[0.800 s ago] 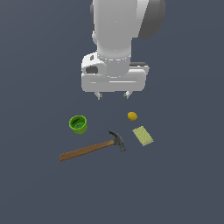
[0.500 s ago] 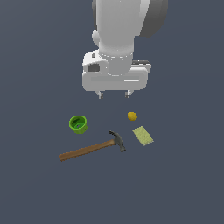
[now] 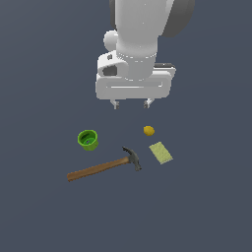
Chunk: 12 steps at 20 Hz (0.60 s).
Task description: Pick up a designated object from a clutter of objects.
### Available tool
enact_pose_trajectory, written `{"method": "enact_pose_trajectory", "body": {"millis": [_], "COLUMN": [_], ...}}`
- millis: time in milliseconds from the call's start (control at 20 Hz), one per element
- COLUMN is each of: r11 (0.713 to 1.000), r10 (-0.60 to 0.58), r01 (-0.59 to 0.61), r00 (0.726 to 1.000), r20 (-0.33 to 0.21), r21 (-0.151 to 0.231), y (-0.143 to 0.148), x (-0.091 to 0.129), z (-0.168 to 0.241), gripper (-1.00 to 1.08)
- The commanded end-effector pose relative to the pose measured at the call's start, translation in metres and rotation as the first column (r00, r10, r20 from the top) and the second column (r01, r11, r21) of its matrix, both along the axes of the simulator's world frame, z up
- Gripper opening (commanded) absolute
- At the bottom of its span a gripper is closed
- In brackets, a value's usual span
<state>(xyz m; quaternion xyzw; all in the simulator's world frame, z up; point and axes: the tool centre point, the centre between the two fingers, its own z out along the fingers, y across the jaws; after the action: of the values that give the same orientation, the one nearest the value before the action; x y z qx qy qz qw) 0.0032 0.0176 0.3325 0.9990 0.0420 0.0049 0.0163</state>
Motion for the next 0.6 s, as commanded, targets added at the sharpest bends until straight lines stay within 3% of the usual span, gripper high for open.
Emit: {"method": "enact_pose_trajectory", "body": {"millis": [0,550], "r11": [1.000,0.999], "r10": [-0.001,-0.033], "r01": [0.001,0.033], "r00": [1.000,0.999], "r20": [0.000,0.000], "r21": [0.000,-0.001], "y": [0.002,0.025], "x": [0.000,-0.007], "z": [-0.003,-0.056], "gripper": [1.00,1.00]}}
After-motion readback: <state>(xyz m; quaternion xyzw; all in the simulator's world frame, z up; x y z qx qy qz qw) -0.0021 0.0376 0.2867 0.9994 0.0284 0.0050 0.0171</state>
